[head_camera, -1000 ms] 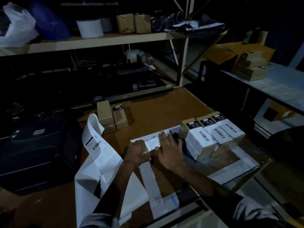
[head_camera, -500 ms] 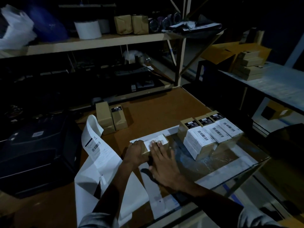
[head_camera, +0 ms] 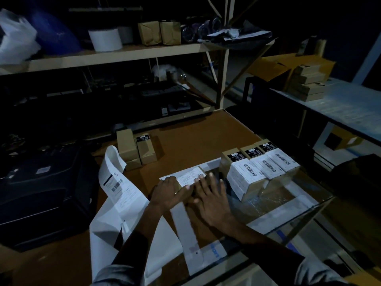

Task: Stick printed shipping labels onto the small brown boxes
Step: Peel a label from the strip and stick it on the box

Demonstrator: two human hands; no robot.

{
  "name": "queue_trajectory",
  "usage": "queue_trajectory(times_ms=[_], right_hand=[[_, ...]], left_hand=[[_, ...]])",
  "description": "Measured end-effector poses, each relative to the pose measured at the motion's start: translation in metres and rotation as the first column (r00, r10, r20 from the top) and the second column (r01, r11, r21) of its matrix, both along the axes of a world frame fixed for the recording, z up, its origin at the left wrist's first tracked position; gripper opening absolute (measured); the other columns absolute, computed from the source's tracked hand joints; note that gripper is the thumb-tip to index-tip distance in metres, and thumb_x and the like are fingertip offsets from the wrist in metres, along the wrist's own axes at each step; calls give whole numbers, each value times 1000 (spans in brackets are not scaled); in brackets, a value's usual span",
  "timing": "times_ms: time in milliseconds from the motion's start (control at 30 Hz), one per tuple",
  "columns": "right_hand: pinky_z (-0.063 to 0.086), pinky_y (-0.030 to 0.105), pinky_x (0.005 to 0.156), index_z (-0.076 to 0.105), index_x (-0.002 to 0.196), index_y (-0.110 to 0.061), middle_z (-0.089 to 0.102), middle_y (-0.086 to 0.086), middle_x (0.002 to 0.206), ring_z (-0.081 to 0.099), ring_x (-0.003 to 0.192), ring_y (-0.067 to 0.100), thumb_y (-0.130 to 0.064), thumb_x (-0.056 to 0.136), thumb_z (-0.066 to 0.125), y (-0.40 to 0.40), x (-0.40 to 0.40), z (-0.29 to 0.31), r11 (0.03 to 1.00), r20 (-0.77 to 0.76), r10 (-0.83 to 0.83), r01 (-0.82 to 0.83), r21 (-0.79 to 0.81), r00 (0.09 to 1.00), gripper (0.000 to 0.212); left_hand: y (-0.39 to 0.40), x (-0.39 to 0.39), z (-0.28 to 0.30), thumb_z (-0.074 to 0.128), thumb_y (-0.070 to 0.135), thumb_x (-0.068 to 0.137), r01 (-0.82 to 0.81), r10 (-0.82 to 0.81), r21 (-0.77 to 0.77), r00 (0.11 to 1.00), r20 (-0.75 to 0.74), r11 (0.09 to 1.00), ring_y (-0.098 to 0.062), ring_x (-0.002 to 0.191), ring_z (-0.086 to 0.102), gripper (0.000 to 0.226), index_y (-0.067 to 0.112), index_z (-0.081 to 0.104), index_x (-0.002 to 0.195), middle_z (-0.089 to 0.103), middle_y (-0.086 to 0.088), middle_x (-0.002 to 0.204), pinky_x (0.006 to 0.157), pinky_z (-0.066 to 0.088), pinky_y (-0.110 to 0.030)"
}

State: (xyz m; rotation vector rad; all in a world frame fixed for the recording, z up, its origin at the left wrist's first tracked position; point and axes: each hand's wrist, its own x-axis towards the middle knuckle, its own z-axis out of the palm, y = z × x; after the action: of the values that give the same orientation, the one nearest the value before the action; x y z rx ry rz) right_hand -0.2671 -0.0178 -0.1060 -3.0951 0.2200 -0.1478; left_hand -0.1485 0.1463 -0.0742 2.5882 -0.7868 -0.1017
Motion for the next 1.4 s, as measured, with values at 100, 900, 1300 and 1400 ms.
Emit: queue_trajectory(times_ms=[100, 900, 1300, 1400], right_hand=[[-2, 56, 120, 10, 161, -19, 0, 1, 168, -14, 153, 33, -51, 104, 13, -6, 6, 9, 988, 30, -98, 94, 120, 995, 65], [49, 12, 79, 50, 144, -31, 58, -13, 120, 56, 110, 2, -23, 101, 58, -68, 5, 60, 624, -79, 167, -43, 780, 983, 45], [52, 19, 92, 57, 119, -28, 62, -6, 126, 58, 120, 7, -32, 75, 88, -50, -40, 14, 345, 12, -95, 22, 938, 995, 54], [47, 8, 83, 54, 123, -26, 61, -9, 125, 57, 115, -3, -25, 72, 91, -37, -50, 10, 363, 62, -155, -1, 932, 986, 63]], left_hand=[[-1, -2, 3, 34, 84, 81, -8, 8, 7, 1000, -8, 1000, -26, 112, 55, 86, 14, 53, 128, 60, -7, 126, 93, 47, -38], [15, -13, 6, 60, 60, 79, 242, -251, -79, 960, -123, 967, -17, 138, 29, 73, 27, 42, 142, 47, 3, 140, 112, 33, -49], [18, -40, 16, 58, 83, 67, 155, -201, -289, 970, -137, 945, -9, 118, 45, 68, 30, 64, 109, 59, 10, 114, 97, 46, -35], [12, -43, 2, 63, 76, 67, 136, -144, -324, 990, -2, 936, -14, 113, 49, 59, 27, 65, 100, 60, 13, 107, 91, 48, -36]])
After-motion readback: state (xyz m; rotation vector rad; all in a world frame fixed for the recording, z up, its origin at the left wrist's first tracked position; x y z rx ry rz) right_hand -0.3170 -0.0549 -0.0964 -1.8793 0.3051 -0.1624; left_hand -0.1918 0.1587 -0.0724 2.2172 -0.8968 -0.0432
